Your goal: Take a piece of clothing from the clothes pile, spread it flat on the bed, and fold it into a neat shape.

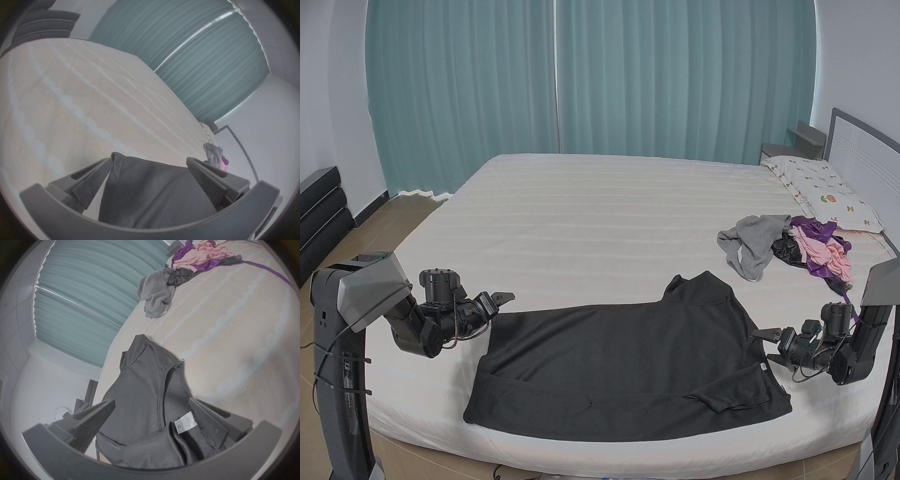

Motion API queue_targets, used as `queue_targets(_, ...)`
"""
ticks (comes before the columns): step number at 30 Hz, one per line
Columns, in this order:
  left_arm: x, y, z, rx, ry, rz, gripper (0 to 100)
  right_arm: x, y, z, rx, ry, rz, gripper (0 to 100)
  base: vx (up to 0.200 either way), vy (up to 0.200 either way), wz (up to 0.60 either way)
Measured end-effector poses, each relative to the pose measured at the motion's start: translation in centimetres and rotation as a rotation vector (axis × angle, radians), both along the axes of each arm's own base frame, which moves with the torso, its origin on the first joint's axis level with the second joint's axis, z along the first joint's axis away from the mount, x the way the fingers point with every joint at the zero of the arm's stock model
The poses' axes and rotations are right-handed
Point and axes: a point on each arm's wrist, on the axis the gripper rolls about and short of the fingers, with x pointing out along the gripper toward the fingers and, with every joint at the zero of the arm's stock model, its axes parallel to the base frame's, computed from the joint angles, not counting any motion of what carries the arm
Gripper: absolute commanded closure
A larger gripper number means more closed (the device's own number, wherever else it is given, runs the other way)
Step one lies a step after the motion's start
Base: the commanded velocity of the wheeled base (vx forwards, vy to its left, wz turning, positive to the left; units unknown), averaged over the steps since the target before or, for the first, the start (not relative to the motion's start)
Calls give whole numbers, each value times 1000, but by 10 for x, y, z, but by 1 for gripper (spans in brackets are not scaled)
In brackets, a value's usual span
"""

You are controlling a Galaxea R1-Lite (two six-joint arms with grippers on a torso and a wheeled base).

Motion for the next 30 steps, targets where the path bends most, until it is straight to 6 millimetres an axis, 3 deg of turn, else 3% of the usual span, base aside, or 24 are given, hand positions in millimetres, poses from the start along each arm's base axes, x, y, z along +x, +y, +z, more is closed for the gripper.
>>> queue_targets(11,3,-5,-20,62,-2,2,0,0,2,0,-10,-80,3,0,0,0,0)
queue_targets(12,3,-5,-21,62,-1,2,100,-1,2,-2,-9,-76,2,0,0,0,0)
queue_targets(20,5,-5,-24,71,-3,16,100,-3,3,-7,-5,-57,4,0,0,0,0)
queue_targets(30,14,1,-15,107,-100,127,100,-4,6,-8,-4,-51,10,0,0,0,0)
